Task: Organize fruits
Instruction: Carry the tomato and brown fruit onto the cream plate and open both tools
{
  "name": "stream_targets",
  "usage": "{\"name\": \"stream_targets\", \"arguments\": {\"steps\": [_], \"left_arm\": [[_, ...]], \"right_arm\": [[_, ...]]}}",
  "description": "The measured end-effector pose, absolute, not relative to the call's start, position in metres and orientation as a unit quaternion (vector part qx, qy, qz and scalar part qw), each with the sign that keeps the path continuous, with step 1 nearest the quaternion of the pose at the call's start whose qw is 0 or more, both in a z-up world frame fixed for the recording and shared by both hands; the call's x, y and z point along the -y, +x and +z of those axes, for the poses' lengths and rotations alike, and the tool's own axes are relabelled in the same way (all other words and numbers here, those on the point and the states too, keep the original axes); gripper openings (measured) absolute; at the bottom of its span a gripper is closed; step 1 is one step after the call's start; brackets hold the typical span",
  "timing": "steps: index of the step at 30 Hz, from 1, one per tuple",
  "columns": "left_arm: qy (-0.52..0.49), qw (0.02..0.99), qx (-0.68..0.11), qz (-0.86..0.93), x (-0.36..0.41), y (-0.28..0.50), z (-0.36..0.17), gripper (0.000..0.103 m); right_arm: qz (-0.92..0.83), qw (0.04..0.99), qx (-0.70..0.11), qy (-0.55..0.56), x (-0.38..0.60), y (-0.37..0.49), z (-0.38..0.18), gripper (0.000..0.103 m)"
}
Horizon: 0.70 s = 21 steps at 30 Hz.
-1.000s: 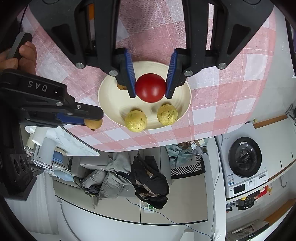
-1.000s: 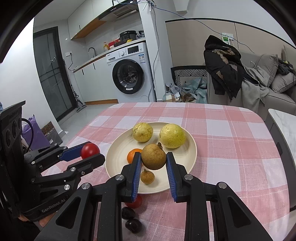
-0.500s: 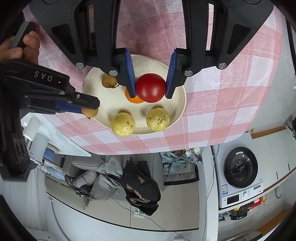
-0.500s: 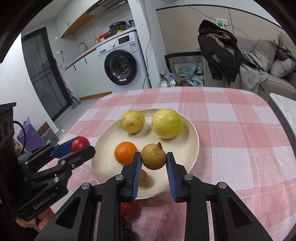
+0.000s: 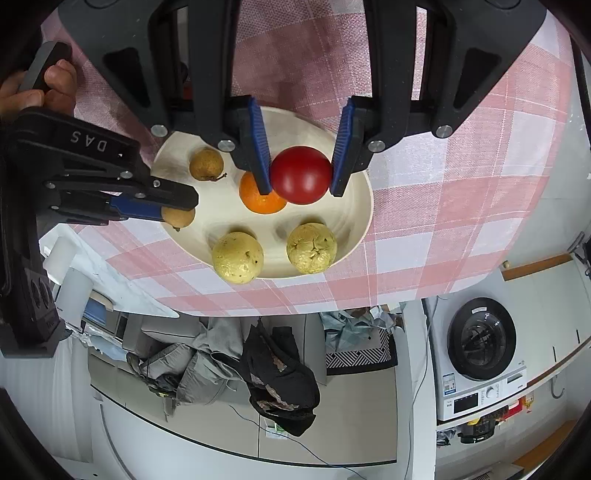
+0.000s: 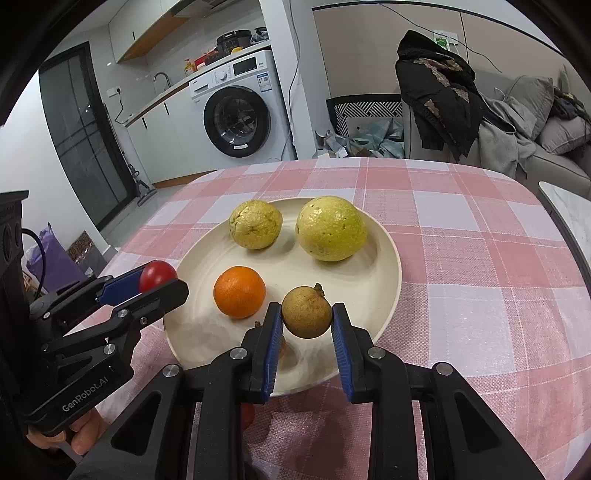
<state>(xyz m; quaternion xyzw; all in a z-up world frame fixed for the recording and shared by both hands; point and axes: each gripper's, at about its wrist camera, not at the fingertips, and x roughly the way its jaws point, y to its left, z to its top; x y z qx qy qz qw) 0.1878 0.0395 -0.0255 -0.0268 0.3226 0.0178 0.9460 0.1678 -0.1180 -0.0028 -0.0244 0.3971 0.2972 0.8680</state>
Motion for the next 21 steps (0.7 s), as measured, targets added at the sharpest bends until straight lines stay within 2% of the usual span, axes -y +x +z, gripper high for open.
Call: {"name": "stream_targets", "arguments": {"steps": [14,18,21], "left_arm": [[-0.02,0.946,-0.323,0.016,-0.0365,0.1933,-0.0301,0.029],[-0.023,0.947,-0.319,0.016,-0.0374,0.1903,-0.0292,0.03],[-0.028,0.947,-0.319,0.014,-0.0394,0.1869,-0.0288,0.039]], "right_arm": [[0.292,0.868,-0.399,-0.041,0.1136,0.167,-0.0072,0.028],[0.292,0.872,-0.39,-0.041,0.1155,0.1653,-0.005,0.038],[0.287,0.877,-0.381,-0.052,0.1162,0.1635,-0.003,0.045]]}}
